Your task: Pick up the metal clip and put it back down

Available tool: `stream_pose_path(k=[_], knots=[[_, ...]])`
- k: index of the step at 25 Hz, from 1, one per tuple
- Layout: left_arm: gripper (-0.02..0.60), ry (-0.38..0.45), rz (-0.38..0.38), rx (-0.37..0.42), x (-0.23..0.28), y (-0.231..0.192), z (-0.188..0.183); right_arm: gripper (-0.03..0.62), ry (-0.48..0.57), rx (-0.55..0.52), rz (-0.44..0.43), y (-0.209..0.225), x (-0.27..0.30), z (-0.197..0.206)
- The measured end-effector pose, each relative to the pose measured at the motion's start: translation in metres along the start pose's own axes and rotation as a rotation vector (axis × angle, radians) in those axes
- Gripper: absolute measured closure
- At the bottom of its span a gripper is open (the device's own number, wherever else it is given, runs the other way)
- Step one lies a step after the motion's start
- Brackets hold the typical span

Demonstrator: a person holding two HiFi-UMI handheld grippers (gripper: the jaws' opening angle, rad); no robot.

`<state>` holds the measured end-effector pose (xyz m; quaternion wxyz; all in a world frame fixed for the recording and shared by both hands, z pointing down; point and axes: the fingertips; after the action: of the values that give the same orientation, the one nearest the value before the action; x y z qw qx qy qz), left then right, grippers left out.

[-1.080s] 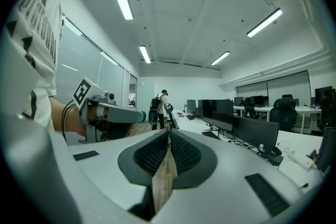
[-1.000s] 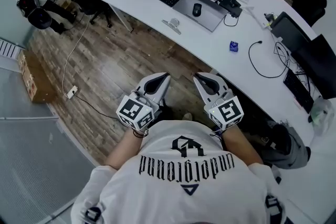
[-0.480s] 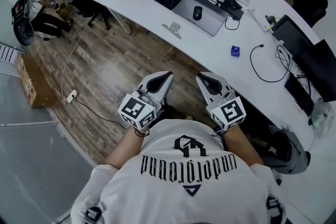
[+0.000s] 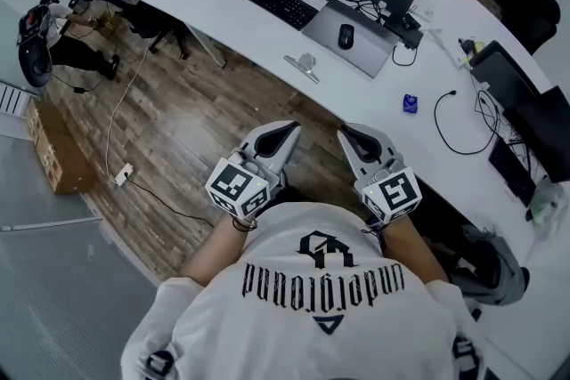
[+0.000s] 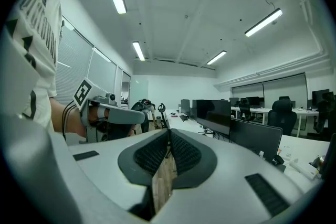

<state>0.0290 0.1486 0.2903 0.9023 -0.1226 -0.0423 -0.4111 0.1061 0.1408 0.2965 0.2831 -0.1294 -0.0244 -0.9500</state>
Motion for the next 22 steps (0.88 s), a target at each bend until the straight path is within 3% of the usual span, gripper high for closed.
stream_pose_path(k=[22], knots=[[0.566, -0.037, 0.169, 0.039, -0.008, -0.161, -0.030, 0.566, -0.017, 0.020, 0.115, 0.019, 0.163, -0.046]])
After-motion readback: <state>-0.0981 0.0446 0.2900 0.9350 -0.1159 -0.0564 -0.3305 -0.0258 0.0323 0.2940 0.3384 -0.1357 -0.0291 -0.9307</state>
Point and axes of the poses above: the fingertips, and each gripper's own axes: x forward along the fingers, y to its right, z out of its underside, and after that the axes turned 7 degrees about -y, right-handed
